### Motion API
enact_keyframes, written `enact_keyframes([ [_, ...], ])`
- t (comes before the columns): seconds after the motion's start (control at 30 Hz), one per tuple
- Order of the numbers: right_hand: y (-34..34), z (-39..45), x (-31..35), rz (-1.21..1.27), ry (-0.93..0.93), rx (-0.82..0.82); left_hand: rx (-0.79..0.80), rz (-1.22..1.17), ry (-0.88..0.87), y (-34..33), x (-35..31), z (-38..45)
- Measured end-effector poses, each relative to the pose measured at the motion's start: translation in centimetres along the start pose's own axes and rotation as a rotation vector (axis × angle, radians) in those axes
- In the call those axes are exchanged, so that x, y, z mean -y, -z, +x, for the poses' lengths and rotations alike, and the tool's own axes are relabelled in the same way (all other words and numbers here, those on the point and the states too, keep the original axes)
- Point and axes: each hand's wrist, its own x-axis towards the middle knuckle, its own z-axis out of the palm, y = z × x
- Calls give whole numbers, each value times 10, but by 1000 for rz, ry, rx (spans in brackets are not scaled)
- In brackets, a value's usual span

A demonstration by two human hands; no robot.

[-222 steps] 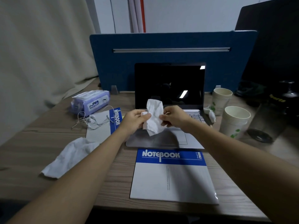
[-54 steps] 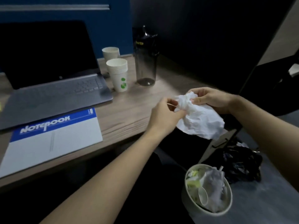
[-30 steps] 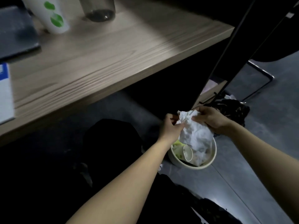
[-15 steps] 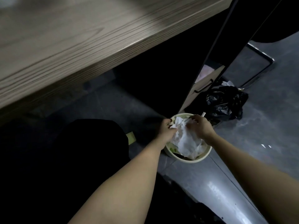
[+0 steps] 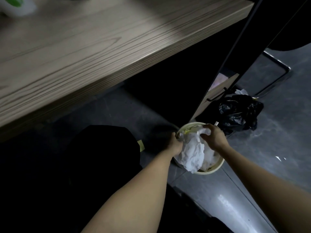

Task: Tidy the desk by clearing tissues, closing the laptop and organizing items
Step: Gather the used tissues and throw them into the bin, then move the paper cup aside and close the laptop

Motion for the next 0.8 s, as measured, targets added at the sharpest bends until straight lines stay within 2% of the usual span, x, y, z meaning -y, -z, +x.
enact_keyframes([
  [0.13,8,1,11,0,60,-15,-40,-39,-90,4,-10,-7],
  [0.27,23,-3,39,77,152,-98,-76,-67,-207,19,-25,-21],
  [0.63,97,-45,185,395,556,-434,-163,35,-648,112,-94,-122],
  [0.8,135,-64,245,520,685,-555,-198,73,-757,151,-126,-185],
])
